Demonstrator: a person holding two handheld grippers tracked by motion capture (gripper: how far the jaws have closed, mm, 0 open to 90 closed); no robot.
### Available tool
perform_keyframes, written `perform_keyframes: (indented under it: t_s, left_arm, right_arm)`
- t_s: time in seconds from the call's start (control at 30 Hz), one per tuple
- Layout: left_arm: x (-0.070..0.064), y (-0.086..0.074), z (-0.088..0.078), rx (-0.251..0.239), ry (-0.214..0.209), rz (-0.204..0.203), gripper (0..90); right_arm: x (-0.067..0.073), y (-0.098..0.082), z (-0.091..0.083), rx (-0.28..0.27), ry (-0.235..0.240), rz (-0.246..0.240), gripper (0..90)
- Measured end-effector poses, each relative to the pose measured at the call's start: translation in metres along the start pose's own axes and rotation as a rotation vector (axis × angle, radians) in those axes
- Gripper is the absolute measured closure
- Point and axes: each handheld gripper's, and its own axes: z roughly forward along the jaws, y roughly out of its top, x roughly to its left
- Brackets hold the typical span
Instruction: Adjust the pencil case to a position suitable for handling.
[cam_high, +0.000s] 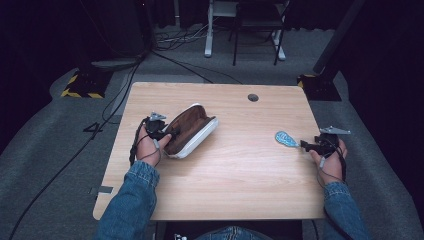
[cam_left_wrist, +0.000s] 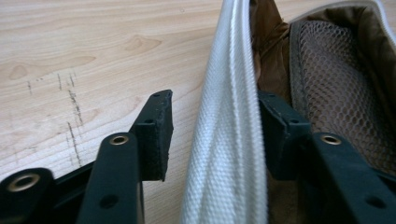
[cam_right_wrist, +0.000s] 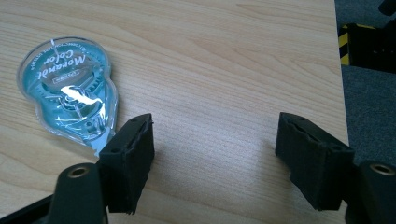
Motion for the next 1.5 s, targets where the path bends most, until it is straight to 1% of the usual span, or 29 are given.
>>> perform_keyframes:
  t_s: [0.07,0.13,0.2,0.27,0.33,0.37,0.4,0.43,0.5,0.63,0.83,0.93,0.97,1.0,1.17,1.23,1.33,1.37,1.43,1.5]
  left_arm:
    - [0.001,-0.001,0.002,0.002,0.001,0.0,54.5]
    - [0.003,-0.002,0.004,0.013,-0.001,-0.001,59.2]
    - [0.004,-0.003,0.005,0.014,0.0,-0.003,61.8]
    - [0.006,-0.003,0.006,0.015,-0.013,-0.011,65.8]
    - [0.006,-0.003,0.006,0.013,-0.028,-0.01,70.2]
    - [0.006,-0.004,0.006,0.013,-0.031,-0.009,73.2]
    - [0.006,-0.003,0.006,0.016,-0.028,0.001,75.1]
    - [0.006,-0.004,0.006,0.013,-0.029,-0.001,79.4]
    - [0.007,-0.004,0.005,0.019,-0.035,0.0,81.8]
    - [0.008,-0.004,0.006,0.013,-0.037,0.002,83.3]
    - [0.009,-0.005,0.005,0.003,-0.054,-0.017,84.4]
    - [0.007,-0.004,0.003,0.002,-0.054,-0.013,84.6]
    - [0.006,-0.002,0.002,-0.005,-0.063,-0.009,84.7]
    - [0.006,-0.002,0.002,-0.005,-0.063,-0.009,84.7]
    - [-0.004,0.004,-0.008,-0.022,-0.088,0.004,84.7]
    - [-0.006,0.005,-0.01,-0.028,-0.092,0.009,84.7]
    - [-0.012,0.007,-0.014,-0.031,-0.114,0.016,84.7]
    - [-0.017,0.008,-0.017,-0.033,-0.122,0.021,84.6]
    - [-0.021,0.01,-0.021,-0.03,-0.134,0.036,84.6]
    - [-0.024,0.011,-0.023,-0.031,-0.139,0.041,84.7]
  right_arm:
    - [0.0,0.0,0.0,0.0,0.0,0.0,28.3]
    - [0.0,0.0,0.0,0.0,0.001,0.0,28.4]
    - [0.0,0.0,0.0,0.0,0.001,0.0,28.4]
    - [0.0,0.0,0.0,0.0,0.002,0.0,28.4]
    - [0.0,0.0,0.0,0.0,0.002,0.0,28.4]
    - [0.0,0.0,0.0,0.0,0.002,0.0,28.4]
    - [0.0,0.0,0.0,0.0,0.002,0.0,28.4]
    - [0.0,0.0,0.0,0.0,0.002,0.0,28.4]
    - [0.0,0.0,0.0,0.0,0.002,0.0,28.5]
    - [0.0,0.0,0.0,0.0,0.002,-0.001,28.6]
    - [0.0,0.0,0.0,-0.001,0.003,0.0,28.6]
    - [0.0,0.0,0.0,-0.001,0.003,0.0,28.6]
    - [0.0,0.0,0.0,-0.001,0.003,0.001,28.7]
    - [0.0,0.0,0.0,-0.001,0.003,0.001,28.7]
    - [0.0,0.0,0.0,-0.001,0.003,0.001,28.7]
    - [0.0,0.0,0.0,-0.001,0.003,0.001,28.7]
    - [0.0,0.0,0.0,-0.001,0.003,0.0,28.7]
    - [0.0,0.0,0.0,-0.001,0.004,0.0,28.7]
    - [0.0,0.0,0.0,-0.001,0.005,-0.001,28.7]
    - [0.0,0.0,0.0,-0.001,0.005,-0.001,28.7]
